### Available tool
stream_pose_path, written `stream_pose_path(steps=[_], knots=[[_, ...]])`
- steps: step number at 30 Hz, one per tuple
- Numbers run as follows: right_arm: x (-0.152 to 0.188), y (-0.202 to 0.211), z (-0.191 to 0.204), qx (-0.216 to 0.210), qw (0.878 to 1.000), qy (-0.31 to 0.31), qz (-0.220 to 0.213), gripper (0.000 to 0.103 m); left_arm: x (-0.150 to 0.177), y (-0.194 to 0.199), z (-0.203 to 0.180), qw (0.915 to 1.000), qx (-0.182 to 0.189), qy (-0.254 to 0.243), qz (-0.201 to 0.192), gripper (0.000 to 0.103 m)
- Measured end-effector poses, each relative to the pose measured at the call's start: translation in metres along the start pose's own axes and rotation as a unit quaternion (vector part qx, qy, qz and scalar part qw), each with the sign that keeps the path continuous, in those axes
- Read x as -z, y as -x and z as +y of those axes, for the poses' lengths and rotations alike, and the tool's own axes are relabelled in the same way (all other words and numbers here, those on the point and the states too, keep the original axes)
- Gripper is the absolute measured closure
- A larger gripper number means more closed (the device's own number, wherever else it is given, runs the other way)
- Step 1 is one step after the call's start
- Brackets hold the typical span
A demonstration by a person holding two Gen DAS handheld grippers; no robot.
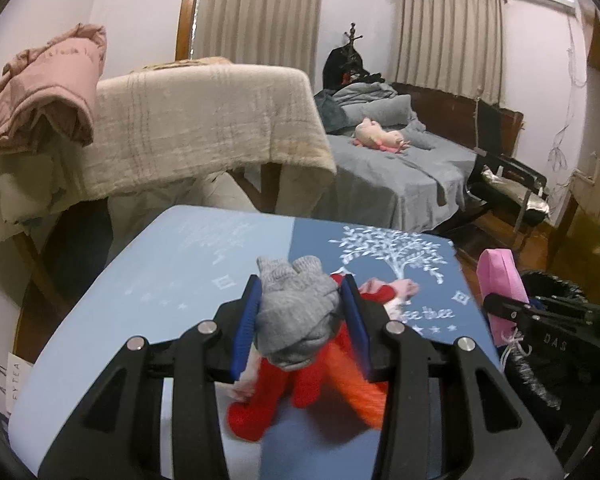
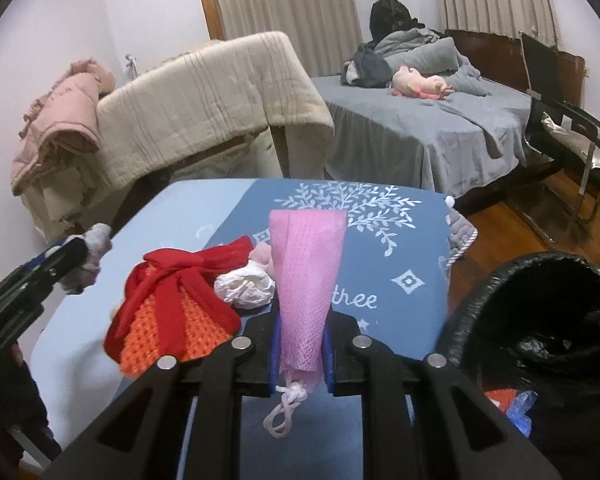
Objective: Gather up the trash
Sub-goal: 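Carry the pink mask and grey glove over the trash bin with both tools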
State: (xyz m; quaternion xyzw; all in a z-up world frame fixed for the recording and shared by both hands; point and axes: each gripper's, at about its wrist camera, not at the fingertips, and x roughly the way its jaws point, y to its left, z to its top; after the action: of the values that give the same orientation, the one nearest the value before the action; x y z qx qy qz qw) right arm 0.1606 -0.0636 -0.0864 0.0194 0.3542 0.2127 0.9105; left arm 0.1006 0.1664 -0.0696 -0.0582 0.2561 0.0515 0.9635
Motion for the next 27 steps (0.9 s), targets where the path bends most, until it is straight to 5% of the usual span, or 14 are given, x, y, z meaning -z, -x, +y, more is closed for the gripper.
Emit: stream_pose_path(steps=[15, 27], knots=[[0.010, 0.081, -0.034, 0.026, 0.998, -0.008, -0.048, 0.086, 0.002, 0.037, -0.073, 0.9970, 0.068, -0.029, -0.025, 0.063], [0.029, 0.121, -0.089, 0.086, 0.993, -0.042, -0.062, 0.086, 0.009, 0.036, -0.143, 0.9883, 0.135, -0.066, -0.020, 0.063]])
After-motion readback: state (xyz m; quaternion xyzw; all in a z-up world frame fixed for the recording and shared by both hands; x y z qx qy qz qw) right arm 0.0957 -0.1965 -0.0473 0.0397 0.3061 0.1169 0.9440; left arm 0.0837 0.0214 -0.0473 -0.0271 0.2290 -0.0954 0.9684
